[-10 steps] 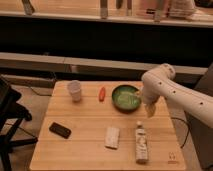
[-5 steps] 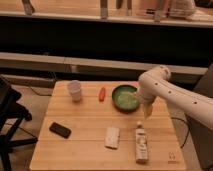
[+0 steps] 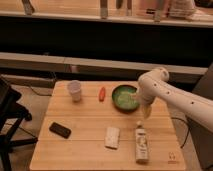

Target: Drag the ceramic bowl in a circle

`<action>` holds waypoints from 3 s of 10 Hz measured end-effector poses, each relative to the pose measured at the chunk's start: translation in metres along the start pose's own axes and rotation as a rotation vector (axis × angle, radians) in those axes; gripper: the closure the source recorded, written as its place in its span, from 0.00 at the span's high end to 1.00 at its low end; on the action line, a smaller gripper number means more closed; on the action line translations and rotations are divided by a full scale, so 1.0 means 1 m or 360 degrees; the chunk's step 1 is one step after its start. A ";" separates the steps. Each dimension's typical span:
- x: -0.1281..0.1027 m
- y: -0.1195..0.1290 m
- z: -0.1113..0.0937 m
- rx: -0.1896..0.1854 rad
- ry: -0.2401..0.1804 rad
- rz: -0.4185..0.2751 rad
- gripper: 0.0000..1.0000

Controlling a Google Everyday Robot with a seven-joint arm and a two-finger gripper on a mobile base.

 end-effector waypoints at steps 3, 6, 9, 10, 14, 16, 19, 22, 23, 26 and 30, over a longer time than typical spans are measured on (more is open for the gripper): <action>-0.001 0.000 0.015 -0.0015 -0.0039 0.0004 0.80; -0.002 0.002 0.024 -0.0036 -0.0070 0.0011 0.80; -0.002 0.005 0.028 -0.0052 -0.0086 0.0017 0.80; -0.003 0.006 0.028 -0.0057 -0.0090 0.0016 0.80; -0.005 0.009 0.031 -0.0076 -0.0107 0.0012 0.80; -0.005 0.009 0.032 -0.0080 -0.0110 0.0012 0.80; -0.011 0.012 0.035 -0.0100 -0.0127 0.0001 0.80; -0.014 0.014 0.037 -0.0114 -0.0136 -0.0006 0.80; -0.016 0.014 0.039 -0.0118 -0.0139 -0.0009 0.80; -0.019 0.015 0.042 -0.0131 -0.0143 -0.0012 0.80; -0.025 0.017 0.044 -0.0144 -0.0145 -0.0025 0.79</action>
